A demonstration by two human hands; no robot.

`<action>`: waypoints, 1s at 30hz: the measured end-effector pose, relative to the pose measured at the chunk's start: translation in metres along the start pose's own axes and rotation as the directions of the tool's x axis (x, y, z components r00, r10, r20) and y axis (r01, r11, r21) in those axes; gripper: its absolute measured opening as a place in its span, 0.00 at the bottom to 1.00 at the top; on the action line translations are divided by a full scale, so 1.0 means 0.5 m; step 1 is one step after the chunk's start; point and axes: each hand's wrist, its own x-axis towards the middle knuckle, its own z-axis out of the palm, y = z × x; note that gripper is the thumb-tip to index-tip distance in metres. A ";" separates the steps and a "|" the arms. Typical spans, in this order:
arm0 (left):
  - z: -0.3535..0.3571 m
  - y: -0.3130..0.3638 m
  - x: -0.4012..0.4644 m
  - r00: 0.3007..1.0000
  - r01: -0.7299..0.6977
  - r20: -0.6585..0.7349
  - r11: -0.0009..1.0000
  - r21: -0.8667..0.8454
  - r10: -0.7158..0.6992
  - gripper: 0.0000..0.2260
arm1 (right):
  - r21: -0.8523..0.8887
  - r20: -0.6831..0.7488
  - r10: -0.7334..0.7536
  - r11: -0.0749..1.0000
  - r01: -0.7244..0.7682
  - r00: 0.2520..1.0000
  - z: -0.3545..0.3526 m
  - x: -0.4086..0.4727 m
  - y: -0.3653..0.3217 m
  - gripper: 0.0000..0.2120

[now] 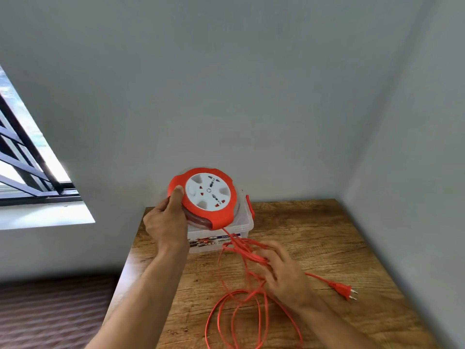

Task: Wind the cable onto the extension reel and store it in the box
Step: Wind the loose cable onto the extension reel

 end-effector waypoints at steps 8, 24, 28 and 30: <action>-0.032 -0.008 0.017 0.971 0.115 -0.192 0.982 -0.150 -0.143 0.16 | -0.391 0.225 -0.214 0.874 0.289 0.951 -0.056 -0.031 0.119 0.30; -0.026 -0.026 -0.021 0.965 0.001 0.260 0.985 -0.174 0.045 0.18 | 0.229 0.661 0.608 0.395 -0.890 0.440 0.014 0.117 -0.051 0.07; -0.046 -0.004 0.002 0.988 -0.039 0.136 0.965 -0.258 0.077 0.13 | 0.295 0.423 0.829 0.254 -0.921 0.365 -0.014 0.110 -0.013 0.06; -0.061 0.005 0.016 0.989 -0.071 0.111 0.972 -0.223 0.098 0.11 | 0.242 0.445 0.813 0.294 -0.925 0.375 -0.035 0.118 -0.011 0.10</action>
